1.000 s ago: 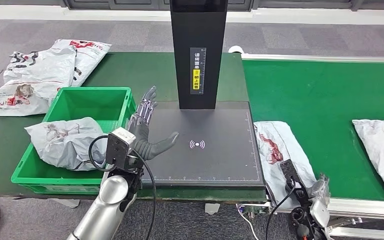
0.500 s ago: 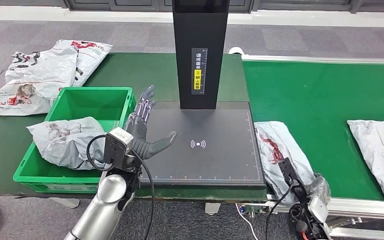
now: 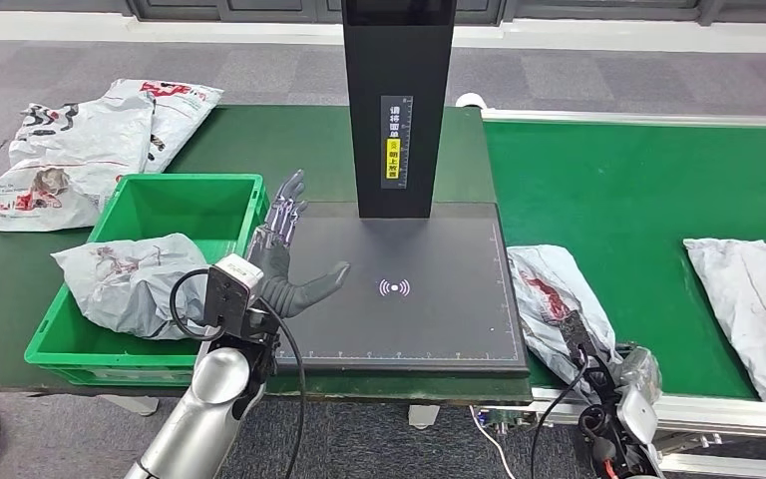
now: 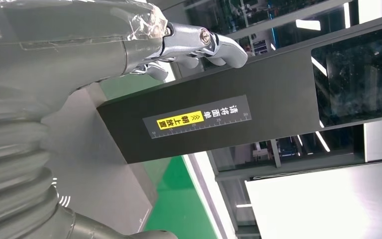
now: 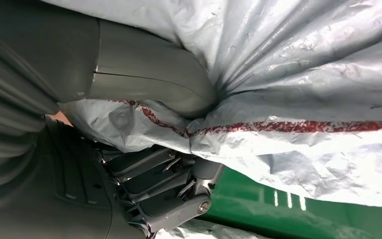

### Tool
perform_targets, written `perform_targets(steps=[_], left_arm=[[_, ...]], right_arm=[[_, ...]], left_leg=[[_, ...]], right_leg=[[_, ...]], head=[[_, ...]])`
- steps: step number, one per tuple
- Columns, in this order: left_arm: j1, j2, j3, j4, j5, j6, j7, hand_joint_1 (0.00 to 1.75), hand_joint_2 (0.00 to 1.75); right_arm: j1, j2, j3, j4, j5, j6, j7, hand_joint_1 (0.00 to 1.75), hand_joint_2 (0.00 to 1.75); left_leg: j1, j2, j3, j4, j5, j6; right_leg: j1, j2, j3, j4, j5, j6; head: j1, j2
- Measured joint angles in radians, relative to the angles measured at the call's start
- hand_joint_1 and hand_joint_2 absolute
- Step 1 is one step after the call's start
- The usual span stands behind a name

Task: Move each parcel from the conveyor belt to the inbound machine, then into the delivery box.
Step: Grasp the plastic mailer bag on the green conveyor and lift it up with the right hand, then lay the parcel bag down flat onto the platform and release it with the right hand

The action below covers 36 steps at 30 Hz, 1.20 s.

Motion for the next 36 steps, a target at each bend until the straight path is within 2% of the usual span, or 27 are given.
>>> perform_targets(steps=[4,7,10,13,21,23,25,28,36], left_arm=[[0.002,0.003,0.007,-0.005,-0.005,0.007,0.000,0.00,1.75],[0.009,0.004,0.014,-0.012,-0.013,0.018,0.000,0.00,1.75],[0.015,0.004,0.015,-0.015,-0.018,0.023,0.000,0.00,1.75],[0.016,0.002,0.015,-0.015,-0.018,0.023,-0.006,0.00,1.75],[-0.002,-0.015,0.015,0.007,-0.016,0.016,-0.026,0.00,1.75],[-0.010,-0.019,0.015,0.017,-0.011,0.014,-0.034,0.00,1.75],[-0.018,-0.021,0.015,0.026,-0.007,0.014,-0.041,0.00,1.75],[-0.026,-0.023,0.015,0.037,-0.002,0.014,-0.048,0.00,1.75],[-0.034,-0.027,0.015,0.054,-0.001,0.014,-0.049,0.00,1.75]], right_arm=[[0.011,0.005,0.000,-0.028,-0.032,-0.043,-0.058,1.75,1.75],[0.043,0.027,0.005,-0.128,-0.101,-0.132,-0.161,1.75,1.75],[0.085,0.060,0.033,-0.316,-0.195,-0.232,-0.280,1.75,1.75],[0.125,0.090,0.079,-0.538,-0.272,-0.289,-0.383,1.75,1.75],[0.171,0.183,0.152,-0.999,-0.361,-0.302,-0.642,1.75,1.75],[0.171,0.198,0.170,-1.066,-0.369,-0.302,-0.653,1.75,1.75],[0.169,0.202,0.201,-1.102,-0.364,-0.301,-0.615,1.75,1.75],[0.168,0.202,0.254,-1.123,-0.353,-0.300,-0.568,1.75,1.75],[0.166,0.201,0.301,-1.145,-0.351,-0.299,-0.557,1.75,1.75]], left_leg=[[0.000,0.000,-0.001,0.000,0.000,0.000],[0.000,-0.001,-0.002,0.000,0.000,0.000],[0.000,-0.001,-0.002,0.000,0.001,-0.001],[0.000,-0.001,-0.003,-0.001,0.001,-0.001],[0.000,-0.001,-0.004,-0.001,0.000,-0.001],[0.000,-0.001,-0.003,-0.001,0.000,-0.001],[0.000,0.000,-0.003,-0.001,0.000,-0.001],[0.000,0.000,-0.003,-0.001,0.000,-0.001],[0.000,0.000,-0.003,-0.001,0.000,-0.001]], right_leg=[[0.000,0.000,0.000,0.000,0.000,0.000],[0.000,-0.001,-0.001,0.000,0.000,0.000],[0.000,-0.001,-0.002,0.000,0.000,0.000],[0.000,-0.001,-0.003,0.000,0.000,-0.001],[0.000,-0.001,-0.004,0.000,-0.001,-0.001],[0.000,0.000,-0.004,0.000,-0.001,-0.001],[0.000,0.000,-0.004,0.000,-0.001,-0.001],[0.000,0.001,-0.004,0.000,-0.001,-0.001],[0.000,0.001,-0.004,0.000,-0.001,-0.001]], head=[[0.000,0.000],[0.000,0.000],[0.000,0.000],[0.000,0.000],[0.000,0.000],[0.000,0.000],[0.000,0.000],[0.000,0.000],[0.000,0.000]])
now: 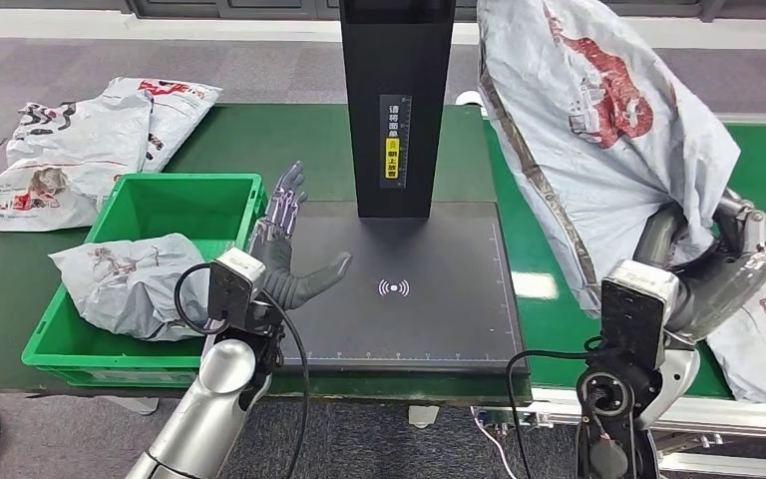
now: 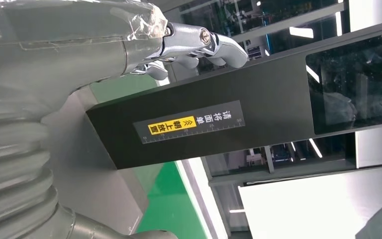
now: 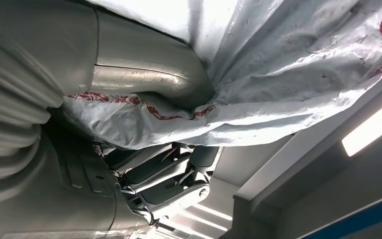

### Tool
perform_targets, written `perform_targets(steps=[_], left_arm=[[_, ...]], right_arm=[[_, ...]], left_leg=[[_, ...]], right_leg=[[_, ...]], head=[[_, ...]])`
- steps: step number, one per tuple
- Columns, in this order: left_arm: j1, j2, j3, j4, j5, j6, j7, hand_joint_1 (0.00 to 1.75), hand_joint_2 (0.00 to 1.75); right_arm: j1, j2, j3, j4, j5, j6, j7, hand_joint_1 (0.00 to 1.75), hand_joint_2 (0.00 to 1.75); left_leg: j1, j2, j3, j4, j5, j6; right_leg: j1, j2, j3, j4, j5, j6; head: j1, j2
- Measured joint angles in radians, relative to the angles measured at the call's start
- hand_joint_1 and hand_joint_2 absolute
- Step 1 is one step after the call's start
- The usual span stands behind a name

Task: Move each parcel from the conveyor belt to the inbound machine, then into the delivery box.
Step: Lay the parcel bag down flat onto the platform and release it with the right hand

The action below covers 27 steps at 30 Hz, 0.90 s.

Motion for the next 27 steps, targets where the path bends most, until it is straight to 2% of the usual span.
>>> perform_targets(steps=[5,11,15,23,27], left_arm=[[-0.006,0.000,0.000,0.006,0.007,0.002,-0.008,0.00,1.75],[-0.034,0.000,0.000,0.020,0.032,0.010,-0.017,0.00,1.75],[-0.039,0.001,0.000,0.025,0.046,0.026,-0.017,0.00,1.75],[-0.041,0.015,0.000,0.025,0.055,0.040,-0.011,0.00,1.75],[-0.041,0.024,0.000,0.025,0.055,0.041,-0.008,0.00,1.75]], right_arm=[[-0.023,-0.015,0.064,0.035,0.003,0.037,0.074,1.75,1.75],[-0.102,-0.047,0.259,0.246,0.016,0.132,0.188,1.75,1.75],[-0.125,-0.061,0.342,0.361,0.020,0.223,0.264,1.75,1.75],[-0.121,-0.088,0.415,0.467,0.028,0.304,0.330,1.75,1.75],[-0.110,-0.105,0.435,0.505,0.019,0.315,0.333,1.75,1.75]], left_leg=[[0.000,0.001,-0.001,-0.001,0.000,0.000],[0.000,0.001,0.000,-0.001,0.002,-0.001],[0.001,0.000,0.000,-0.001,0.002,-0.002],[0.001,0.000,-0.001,-0.001,0.002,-0.002],[0.001,0.000,-0.002,-0.001,0.001,-0.002]], right_leg=[[0.000,0.000,0.000,0.000,0.000,0.000],[0.001,0.001,0.000,0.000,0.001,-0.001],[0.001,0.000,0.000,0.000,0.001,-0.002],[0.001,0.000,-0.002,0.000,0.001,-0.002],[0.000,0.000,-0.002,0.000,0.001,-0.001]], head=[[0.000,0.000],[0.000,0.000],[0.000,0.000],[0.000,0.000],[0.000,0.000]])
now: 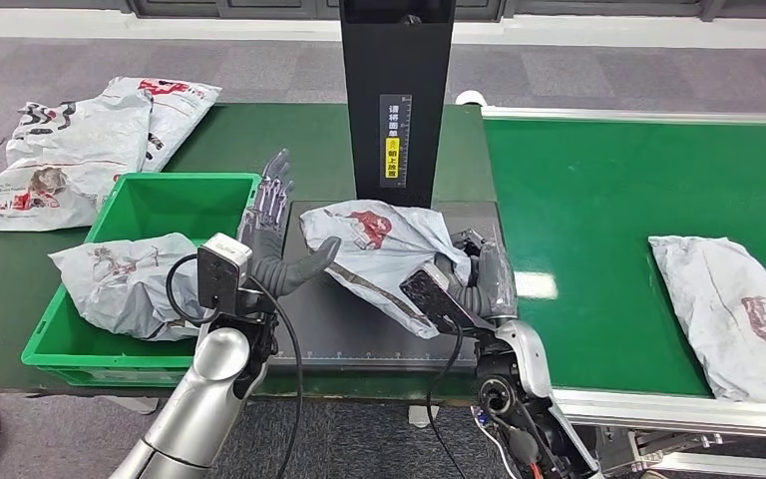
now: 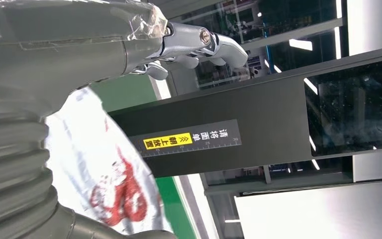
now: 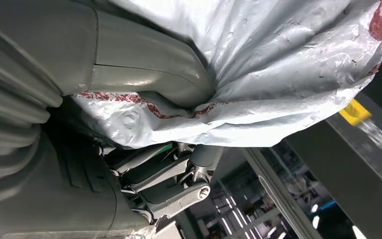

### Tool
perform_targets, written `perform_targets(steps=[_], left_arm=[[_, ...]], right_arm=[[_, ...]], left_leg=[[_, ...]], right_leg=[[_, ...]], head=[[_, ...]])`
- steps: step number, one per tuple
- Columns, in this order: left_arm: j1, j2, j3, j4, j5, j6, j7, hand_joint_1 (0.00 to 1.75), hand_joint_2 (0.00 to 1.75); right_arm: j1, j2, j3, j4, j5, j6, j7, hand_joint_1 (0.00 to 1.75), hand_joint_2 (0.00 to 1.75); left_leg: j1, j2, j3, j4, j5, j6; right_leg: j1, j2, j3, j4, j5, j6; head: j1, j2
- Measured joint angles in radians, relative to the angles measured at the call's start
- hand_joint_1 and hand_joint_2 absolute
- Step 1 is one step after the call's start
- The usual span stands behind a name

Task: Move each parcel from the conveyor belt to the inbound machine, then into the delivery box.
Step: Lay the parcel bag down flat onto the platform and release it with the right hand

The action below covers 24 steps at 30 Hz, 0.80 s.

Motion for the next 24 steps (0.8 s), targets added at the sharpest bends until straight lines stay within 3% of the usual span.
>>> perform_targets(steps=[5,9,10,24], left_arm=[[0.000,0.006,0.000,0.000,0.000,0.000,0.001,0.00,1.75],[0.000,0.009,0.000,0.000,0.002,0.004,0.004,0.00,1.75],[0.000,0.010,0.000,0.000,0.003,0.007,0.005,0.00,1.75],[0.005,0.015,0.000,-0.017,0.002,0.018,0.015,0.00,1.75]], right_arm=[[0.004,-0.011,0.006,0.016,-0.001,0.001,0.000,1.75,1.75],[0.005,-0.018,0.015,0.019,0.001,0.004,0.003,0.06,1.75],[0.005,-0.020,0.016,0.019,0.005,0.003,0.007,0.00,1.75],[0.013,-0.037,0.016,0.017,0.025,-0.038,0.026,0.00,1.75]], left_leg=[[0.000,0.000,0.000,0.000,0.000,0.000],[0.000,0.000,0.000,0.000,0.000,0.000],[0.000,0.000,0.000,0.000,0.000,0.000],[0.000,0.000,0.000,0.000,0.000,0.000]], right_leg=[[0.000,0.000,0.000,0.000,0.000,0.000],[0.000,0.000,0.000,0.000,0.000,0.000],[0.000,0.000,0.000,0.000,0.000,0.000],[0.000,0.000,0.000,0.000,0.000,0.000]], head=[[0.000,0.000],[0.000,0.000],[0.000,0.000],[0.000,0.000]])
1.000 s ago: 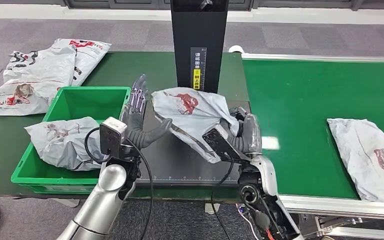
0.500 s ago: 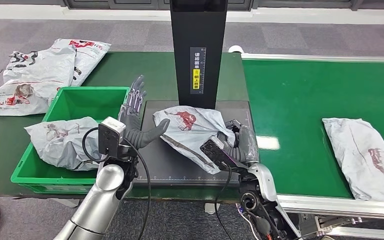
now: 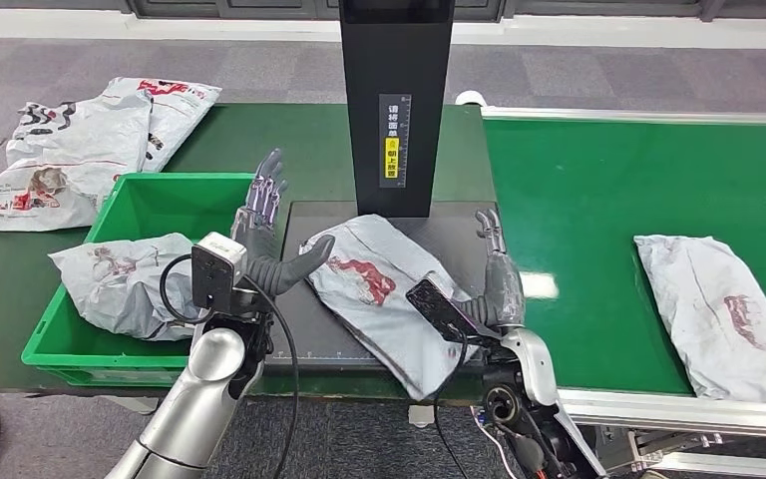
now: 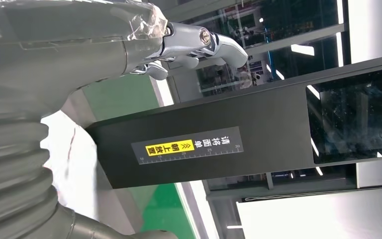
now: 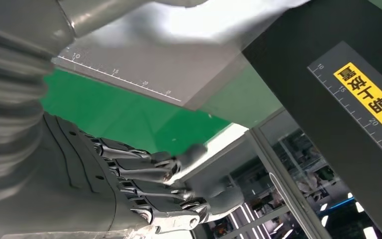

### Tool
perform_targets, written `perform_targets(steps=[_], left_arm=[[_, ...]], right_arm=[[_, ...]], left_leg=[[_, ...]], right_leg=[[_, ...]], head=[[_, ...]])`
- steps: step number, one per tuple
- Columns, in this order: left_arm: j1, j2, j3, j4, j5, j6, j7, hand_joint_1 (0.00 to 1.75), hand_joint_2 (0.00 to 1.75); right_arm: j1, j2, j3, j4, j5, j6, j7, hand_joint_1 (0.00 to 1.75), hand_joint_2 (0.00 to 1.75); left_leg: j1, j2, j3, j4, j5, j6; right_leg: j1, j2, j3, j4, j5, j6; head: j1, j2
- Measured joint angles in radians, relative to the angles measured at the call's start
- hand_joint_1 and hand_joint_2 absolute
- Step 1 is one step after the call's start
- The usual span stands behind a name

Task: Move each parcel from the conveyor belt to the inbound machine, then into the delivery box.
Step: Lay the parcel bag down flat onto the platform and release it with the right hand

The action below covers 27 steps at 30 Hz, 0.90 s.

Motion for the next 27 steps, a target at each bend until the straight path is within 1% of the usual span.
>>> perform_targets(steps=[10,13,16,19,21,23,25,27], left_arm=[[0.016,0.002,0.000,-0.015,-0.016,0.000,0.011,0.00,1.75],[0.028,0.005,0.000,-0.023,-0.032,0.003,0.014,0.00,1.75],[0.037,0.010,0.000,-0.025,-0.077,0.011,0.031,0.00,1.75],[0.039,0.014,-0.001,-0.015,-0.155,0.006,0.064,0.00,1.75],[0.032,0.018,-0.010,0.011,-0.240,-0.008,0.094,0.00,1.75],[0.017,0.022,-0.027,0.054,-0.329,-0.031,0.115,0.00,1.75],[0.001,0.021,-0.046,0.103,-0.384,-0.061,0.120,0.00,1.75],[-0.012,0.014,-0.061,0.154,-0.406,-0.081,0.119,0.00,1.75]], right_arm=[[0.029,-0.014,-0.001,-0.060,-0.018,-0.049,-0.005,0.00,1.75],[0.042,-0.020,-0.004,-0.091,-0.028,-0.080,-0.025,0.00,1.75],[0.060,-0.024,-0.014,-0.142,-0.058,-0.179,-0.092,0.00,1.75],[0.089,-0.024,-0.050,-0.229,-0.093,-0.262,-0.205,0.00,1.75],[0.112,-0.016,-0.093,-0.303,-0.111,-0.276,-0.290,0.00,1.75],[0.127,-0.001,-0.134,-0.372,-0.124,-0.279,-0.350,0.00,1.75],[0.131,0.015,-0.162,-0.423,-0.131,-0.280,-0.375,0.00,1.75],[0.129,0.029,-0.178,-0.456,-0.133,-0.280,-0.380,0.00,1.75]], left_leg=[[0.000,0.000,0.000,0.000,0.000,0.000],[0.000,0.000,0.000,0.000,0.000,0.000],[0.000,0.000,0.000,0.000,0.000,0.000],[0.000,0.000,0.000,0.000,0.000,0.000],[0.000,0.000,0.000,0.000,0.000,0.000],[0.000,0.000,0.000,0.000,0.000,0.000],[0.000,0.001,0.000,0.000,0.000,0.000],[0.000,0.001,0.001,0.000,0.000,0.000]], right_leg=[[0.000,0.000,0.000,0.000,0.000,0.000],[0.000,0.000,0.000,0.000,0.000,0.000],[0.000,0.000,0.000,0.000,0.000,0.000],[0.000,0.000,-0.001,0.000,0.000,0.000],[0.000,0.000,-0.001,0.000,0.000,0.000],[0.000,0.000,-0.001,0.000,0.000,0.000],[0.000,0.001,-0.001,0.000,0.000,0.000],[0.000,0.001,-0.001,0.000,0.000,0.000]], head=[[0.000,0.000],[0.000,0.000],[0.000,0.000],[0.000,0.000],[0.000,0.000],[0.000,0.000],[0.000,0.000],[0.000,0.000]])
